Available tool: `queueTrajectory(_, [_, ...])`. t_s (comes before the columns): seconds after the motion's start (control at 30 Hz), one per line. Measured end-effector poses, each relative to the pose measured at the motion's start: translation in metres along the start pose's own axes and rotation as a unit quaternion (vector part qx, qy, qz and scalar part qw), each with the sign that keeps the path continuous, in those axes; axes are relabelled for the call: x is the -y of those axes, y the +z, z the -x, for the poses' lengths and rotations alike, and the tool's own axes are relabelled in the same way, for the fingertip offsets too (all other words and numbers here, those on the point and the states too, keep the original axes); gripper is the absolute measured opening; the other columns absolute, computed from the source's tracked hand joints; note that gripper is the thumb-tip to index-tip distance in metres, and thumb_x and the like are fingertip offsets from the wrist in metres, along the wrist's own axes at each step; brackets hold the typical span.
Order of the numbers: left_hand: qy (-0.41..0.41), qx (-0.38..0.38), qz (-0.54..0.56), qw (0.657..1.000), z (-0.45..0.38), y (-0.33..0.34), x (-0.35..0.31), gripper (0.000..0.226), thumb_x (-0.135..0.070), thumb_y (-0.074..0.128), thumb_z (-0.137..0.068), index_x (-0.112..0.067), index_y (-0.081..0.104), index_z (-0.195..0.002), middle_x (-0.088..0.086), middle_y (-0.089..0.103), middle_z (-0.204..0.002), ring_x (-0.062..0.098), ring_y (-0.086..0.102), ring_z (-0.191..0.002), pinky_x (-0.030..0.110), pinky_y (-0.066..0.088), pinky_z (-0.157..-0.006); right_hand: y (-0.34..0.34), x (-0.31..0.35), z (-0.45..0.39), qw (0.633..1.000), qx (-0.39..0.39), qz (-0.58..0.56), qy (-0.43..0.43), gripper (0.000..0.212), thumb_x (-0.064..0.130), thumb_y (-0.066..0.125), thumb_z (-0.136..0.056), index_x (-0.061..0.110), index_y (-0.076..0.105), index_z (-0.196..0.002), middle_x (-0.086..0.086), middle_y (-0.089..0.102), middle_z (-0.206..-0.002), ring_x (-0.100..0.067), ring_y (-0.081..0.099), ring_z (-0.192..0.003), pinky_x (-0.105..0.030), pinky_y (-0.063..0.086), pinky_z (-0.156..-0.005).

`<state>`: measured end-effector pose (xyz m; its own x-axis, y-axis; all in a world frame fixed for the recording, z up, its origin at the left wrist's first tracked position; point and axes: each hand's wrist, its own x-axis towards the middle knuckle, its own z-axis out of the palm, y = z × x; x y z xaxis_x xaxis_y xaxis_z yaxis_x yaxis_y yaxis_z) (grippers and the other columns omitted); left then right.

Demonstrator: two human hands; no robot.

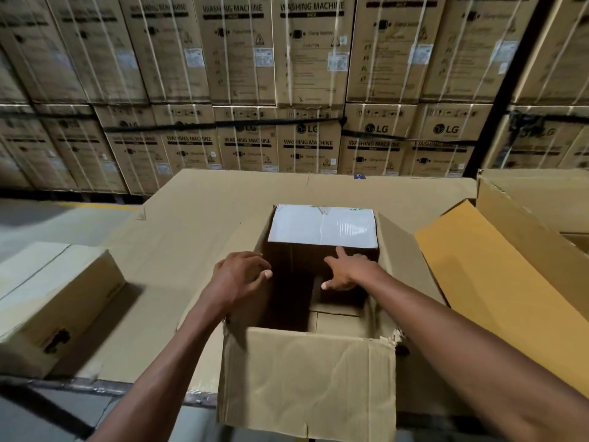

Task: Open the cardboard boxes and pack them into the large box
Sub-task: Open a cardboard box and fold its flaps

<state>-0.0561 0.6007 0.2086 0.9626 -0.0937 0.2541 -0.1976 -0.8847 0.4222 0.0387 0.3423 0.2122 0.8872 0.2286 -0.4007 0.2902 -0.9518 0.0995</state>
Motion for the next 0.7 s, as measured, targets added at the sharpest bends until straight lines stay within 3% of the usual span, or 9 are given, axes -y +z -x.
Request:
queueTrajectory(0.1, [-0.009,-0.030,0.038,0.999,-0.004,0.004,0.015,0.039,-0.065,0.047,-0.087,-0.041,0.072,-0.104,-0.022,0.067,-0.121,0.003,0.056,-0.124,0.050,0.047,-0.098,-0.012,-0.005,-0.003,0.993,-0.112,-0.036,-0.002,0.082,0.055,0.057,-0.095,0.028,0.015,-0.161,-0.011,0.005,-0.169,-0.053,0.030,-0.142,-0.054,0.030,-0.113])
queueTrajectory(0.23, [-0.021,-0.024,0.087,0.996,-0.007,0.009,0.023,0.034,-0.067,0.051,-0.086,-0.046,0.069,-0.107,-0.021,0.063,-0.127,0.005,0.057,-0.122,0.049,0.048,-0.101,-0.039,-0.009,-0.021,0.972,-0.224,-0.077,0.011,0.092,0.044,0.064,-0.094,0.033,0.003,-0.162,-0.010,-0.005,-0.170,-0.051,0.011,-0.151,-0.060,0.021,-0.119])
queueTrajectory(0.4, [-0.019,0.003,0.128,0.992,-0.014,0.008,0.028,0.030,-0.056,0.059,-0.092,-0.041,0.068,-0.116,-0.012,0.057,-0.135,0.010,0.054,-0.126,0.041,0.049,-0.103,-0.069,-0.019,-0.071,0.966,-0.246,-0.079,0.021,0.099,0.040,0.067,-0.092,0.035,-0.002,-0.162,-0.008,-0.014,-0.170,-0.047,-0.004,-0.154,-0.061,0.015,-0.121])
queueTrajectory(0.53, [-0.016,0.028,0.156,0.987,-0.016,0.007,0.033,0.027,-0.044,0.063,-0.095,-0.038,0.066,-0.122,-0.007,0.048,-0.143,0.013,0.047,-0.132,0.035,0.046,-0.106,-0.071,-0.021,-0.105,0.972,-0.215,-0.092,0.037,0.089,0.039,0.069,-0.090,0.031,0.014,-0.160,-0.011,0.008,-0.168,-0.046,0.016,-0.149,-0.057,0.024,-0.117])
queueTrajectory(0.63, [-0.021,0.030,0.168,0.985,-0.018,0.008,0.035,0.024,-0.040,0.062,-0.097,-0.035,0.068,-0.120,-0.006,0.048,-0.145,0.012,0.048,-0.131,0.029,0.045,-0.101,-0.065,-0.021,-0.117,0.970,-0.222,-0.089,0.042,0.073,0.037,0.066,-0.091,0.026,0.031,-0.155,-0.012,0.042,-0.154,-0.039,0.042,-0.136,-0.051,0.034,-0.110])
queueTrajectory(0.7, [-0.021,0.029,0.177,0.984,-0.020,0.010,0.036,0.024,-0.039,0.062,-0.098,-0.035,0.068,-0.121,-0.006,0.047,-0.145,0.011,0.048,-0.131,0.027,0.044,-0.100,-0.057,-0.022,-0.123,0.969,-0.233,-0.066,0.054,0.068,0.037,0.067,-0.089,0.025,0.039,-0.150,-0.011,0.053,-0.144,-0.036,0.049,-0.129,-0.050,0.034,-0.108])
